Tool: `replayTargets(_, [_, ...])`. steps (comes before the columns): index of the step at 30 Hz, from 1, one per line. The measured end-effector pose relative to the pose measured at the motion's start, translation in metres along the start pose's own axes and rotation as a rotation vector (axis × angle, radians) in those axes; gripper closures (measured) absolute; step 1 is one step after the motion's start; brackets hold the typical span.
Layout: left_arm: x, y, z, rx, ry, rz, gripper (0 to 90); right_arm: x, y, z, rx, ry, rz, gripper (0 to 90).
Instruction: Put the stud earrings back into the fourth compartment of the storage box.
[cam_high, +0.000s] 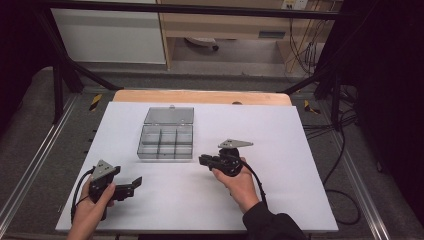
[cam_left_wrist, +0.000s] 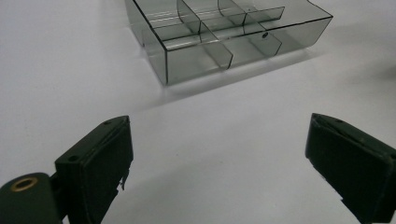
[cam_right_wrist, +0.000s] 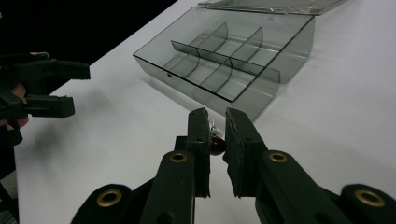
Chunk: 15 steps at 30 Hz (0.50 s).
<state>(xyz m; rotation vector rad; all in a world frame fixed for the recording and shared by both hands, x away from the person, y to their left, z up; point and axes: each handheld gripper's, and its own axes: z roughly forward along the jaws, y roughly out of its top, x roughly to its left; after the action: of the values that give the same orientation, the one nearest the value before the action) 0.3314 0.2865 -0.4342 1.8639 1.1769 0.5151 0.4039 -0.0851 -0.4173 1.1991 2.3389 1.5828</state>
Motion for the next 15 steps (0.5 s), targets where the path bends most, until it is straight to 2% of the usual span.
replayTargets(8, [0.0, -0.001, 0.0, 0.006, -0.004, 0.003, 7.8, 0.012, 0.012, 0.014, 0.004, 0.014, -0.012, 80.3])
replayTargets(11, [-0.001, 0.0, 0.0, 0.006, -0.006, 0.007, 7.8, 0.014, 0.016, 0.017, 0.009, 0.001, -0.026, 80.3])
replayTargets(15, [-0.002, 0.0, 0.001, 0.006, -0.006, 0.009, 7.7, 0.018, 0.025, 0.02, -0.011, -0.01, -0.03, 80.3])
